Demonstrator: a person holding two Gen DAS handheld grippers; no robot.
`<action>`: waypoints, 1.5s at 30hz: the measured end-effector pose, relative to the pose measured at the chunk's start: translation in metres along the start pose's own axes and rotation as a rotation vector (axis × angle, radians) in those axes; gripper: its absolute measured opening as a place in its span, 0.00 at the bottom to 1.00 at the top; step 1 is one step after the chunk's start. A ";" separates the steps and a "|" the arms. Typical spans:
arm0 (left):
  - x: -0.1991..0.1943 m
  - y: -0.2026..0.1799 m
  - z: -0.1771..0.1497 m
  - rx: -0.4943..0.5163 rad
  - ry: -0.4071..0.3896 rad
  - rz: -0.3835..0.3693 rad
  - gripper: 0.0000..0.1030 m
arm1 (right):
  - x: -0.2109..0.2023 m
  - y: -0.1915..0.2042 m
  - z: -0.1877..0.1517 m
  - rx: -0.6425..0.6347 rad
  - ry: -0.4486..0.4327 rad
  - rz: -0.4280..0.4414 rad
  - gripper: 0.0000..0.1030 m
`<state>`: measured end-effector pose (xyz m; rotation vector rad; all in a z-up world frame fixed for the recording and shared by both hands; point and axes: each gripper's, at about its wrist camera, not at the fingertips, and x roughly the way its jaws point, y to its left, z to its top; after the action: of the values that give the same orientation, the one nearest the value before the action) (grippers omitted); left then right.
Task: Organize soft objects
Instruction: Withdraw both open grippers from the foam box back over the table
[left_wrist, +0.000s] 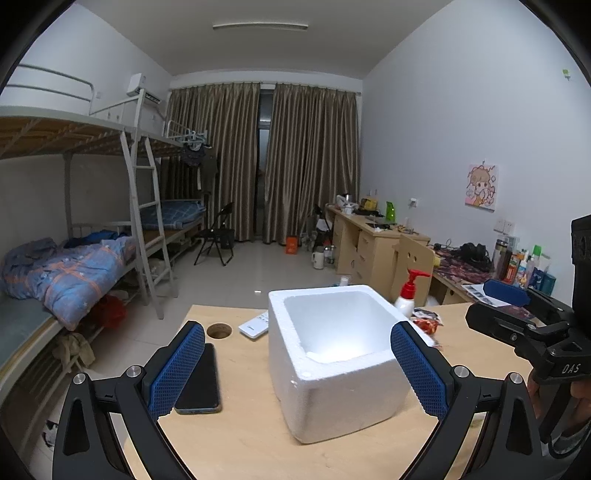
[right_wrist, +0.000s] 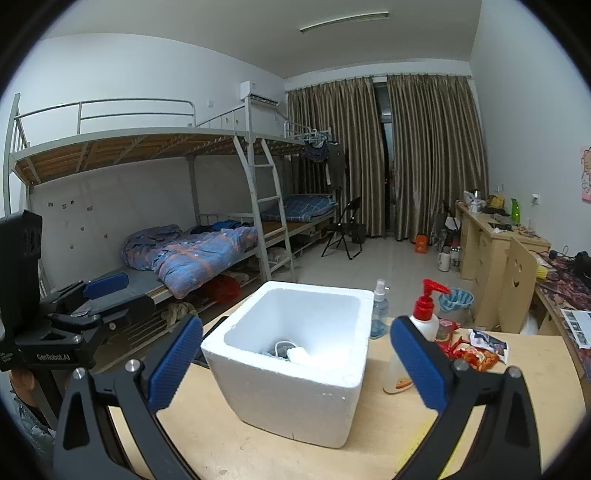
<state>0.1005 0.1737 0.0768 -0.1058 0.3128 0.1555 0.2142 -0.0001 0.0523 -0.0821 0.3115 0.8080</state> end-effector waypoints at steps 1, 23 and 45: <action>-0.004 -0.001 0.000 -0.003 -0.004 -0.003 0.98 | -0.003 0.000 0.000 0.000 -0.005 0.001 1.00; -0.065 -0.036 -0.014 0.027 -0.028 -0.042 0.98 | -0.070 0.009 -0.023 -0.013 -0.070 -0.034 1.00; -0.071 -0.083 -0.058 0.056 -0.013 -0.167 0.98 | -0.112 0.001 -0.070 0.027 -0.086 -0.121 1.00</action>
<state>0.0308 0.0749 0.0510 -0.0750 0.2936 -0.0177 0.1238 -0.0913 0.0199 -0.0407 0.2333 0.6850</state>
